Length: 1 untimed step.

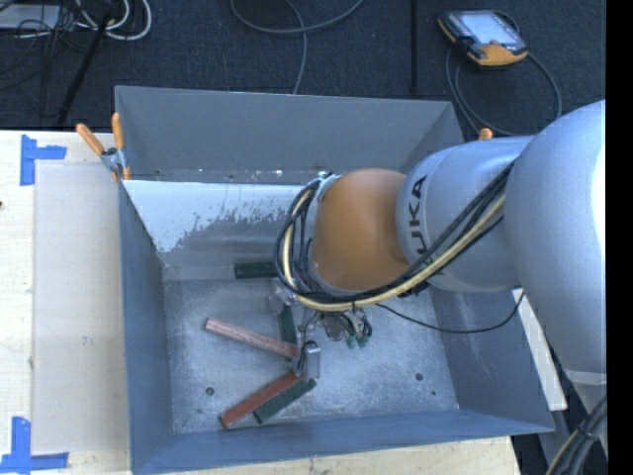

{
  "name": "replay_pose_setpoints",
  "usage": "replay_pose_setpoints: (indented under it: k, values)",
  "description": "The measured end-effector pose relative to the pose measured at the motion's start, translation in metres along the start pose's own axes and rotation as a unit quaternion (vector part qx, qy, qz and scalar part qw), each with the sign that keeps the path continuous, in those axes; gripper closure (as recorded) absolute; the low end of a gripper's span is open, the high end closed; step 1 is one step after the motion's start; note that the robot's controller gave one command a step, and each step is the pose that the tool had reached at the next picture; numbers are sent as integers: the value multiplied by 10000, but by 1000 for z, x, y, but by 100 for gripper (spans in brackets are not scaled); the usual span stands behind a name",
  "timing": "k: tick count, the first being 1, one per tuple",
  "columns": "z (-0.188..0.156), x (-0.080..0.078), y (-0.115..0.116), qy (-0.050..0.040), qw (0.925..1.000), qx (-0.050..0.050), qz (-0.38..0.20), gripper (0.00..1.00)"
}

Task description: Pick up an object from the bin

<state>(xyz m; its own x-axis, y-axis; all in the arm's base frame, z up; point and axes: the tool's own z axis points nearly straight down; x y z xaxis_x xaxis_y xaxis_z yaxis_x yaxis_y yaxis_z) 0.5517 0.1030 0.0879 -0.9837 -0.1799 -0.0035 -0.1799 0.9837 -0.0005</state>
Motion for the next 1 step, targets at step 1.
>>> replay_pose_setpoints:
  k: [1]
  values:
    - [17, -10, 24, -7, 9987, -9, 515, 100]
